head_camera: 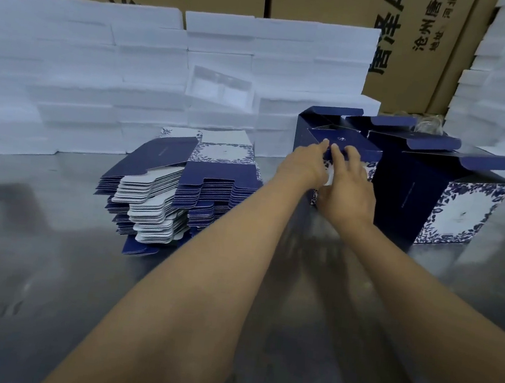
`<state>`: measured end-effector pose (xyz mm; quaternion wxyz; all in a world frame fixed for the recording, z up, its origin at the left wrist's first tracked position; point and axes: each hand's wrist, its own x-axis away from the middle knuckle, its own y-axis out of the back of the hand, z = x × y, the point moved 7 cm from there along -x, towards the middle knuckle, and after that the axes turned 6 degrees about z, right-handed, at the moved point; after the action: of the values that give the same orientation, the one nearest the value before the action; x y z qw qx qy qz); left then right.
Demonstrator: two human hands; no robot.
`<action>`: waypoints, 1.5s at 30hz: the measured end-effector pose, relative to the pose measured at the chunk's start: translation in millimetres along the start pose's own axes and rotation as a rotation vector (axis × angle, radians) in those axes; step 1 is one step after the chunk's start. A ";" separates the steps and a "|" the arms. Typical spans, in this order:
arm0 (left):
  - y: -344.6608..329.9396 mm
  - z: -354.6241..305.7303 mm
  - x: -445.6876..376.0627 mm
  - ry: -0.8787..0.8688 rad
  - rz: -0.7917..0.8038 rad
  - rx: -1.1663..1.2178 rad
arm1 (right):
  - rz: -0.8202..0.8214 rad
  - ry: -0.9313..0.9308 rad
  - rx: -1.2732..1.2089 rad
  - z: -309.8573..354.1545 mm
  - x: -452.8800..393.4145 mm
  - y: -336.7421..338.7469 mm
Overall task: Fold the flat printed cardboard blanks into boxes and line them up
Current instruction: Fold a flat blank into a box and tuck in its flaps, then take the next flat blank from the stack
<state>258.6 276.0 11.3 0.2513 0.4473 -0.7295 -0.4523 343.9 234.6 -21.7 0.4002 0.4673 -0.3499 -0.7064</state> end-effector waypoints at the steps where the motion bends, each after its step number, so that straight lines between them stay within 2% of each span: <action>1: 0.7 -1.9 1.3 -0.002 0.040 -0.009 | 0.030 -0.009 0.003 1.8 -1.1 1.2; 4: 5.1 -2.7 13.0 -0.010 0.052 0.068 | 0.056 -0.027 0.035 10.0 2.5 6.8; 9: 20.2 8.1 45.7 -0.043 -0.011 0.077 | -0.075 0.064 0.002 41.5 24.0 24.3; 11: 31.4 15.9 61.0 -0.036 -0.059 0.095 | -0.068 0.133 -0.103 58.2 31.1 27.6; 14: 59.8 40.1 83.3 0.011 -0.159 0.115 | 0.036 0.177 -0.375 81.3 33.4 27.1; 17: 92.9 78.5 105.0 0.104 -0.265 0.061 | 0.173 0.145 -0.488 99.7 30.0 21.6; 21: 123.7 147.2 135.9 0.305 -0.319 0.026 | 0.384 0.009 -0.557 114.4 25.9 -0.4; 24: 132.2 206.9 160.1 0.517 -0.264 0.014 | 0.429 -0.060 -0.617 118.2 29.4 -13.8; 27: 121.2 238.8 171.9 0.598 -0.146 0.274 | 0.469 -0.062 -0.666 125.9 32.9 -19.1; 29: 115.2 246.8 170.6 0.590 -0.126 0.446 | 0.468 -0.058 -0.646 131.3 32.2 -18.4; 32: 114.0 250.9 166.1 0.539 -0.179 0.612 | 0.448 -0.065 -0.580 133.7 29.6 -16.4; 37: 118.4 241.5 169.5 0.473 -0.263 0.592 | 0.421 -0.066 -0.576 134.5 32.8 -12.4; 40: 125.9 227.9 177.6 0.400 -0.384 0.637 | 0.376 -0.082 -0.622 133.8 35.0 -3.3; 45: 141.6 189.0 203.6 0.140 -0.656 0.846 | 0.234 -0.099 -0.850 132.2 41.6 22.9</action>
<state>-43.8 206.0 41.0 -0.0571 0.7431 -0.6513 -0.1429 215.0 203.4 24.4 0.6168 0.1841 -0.0974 -0.7590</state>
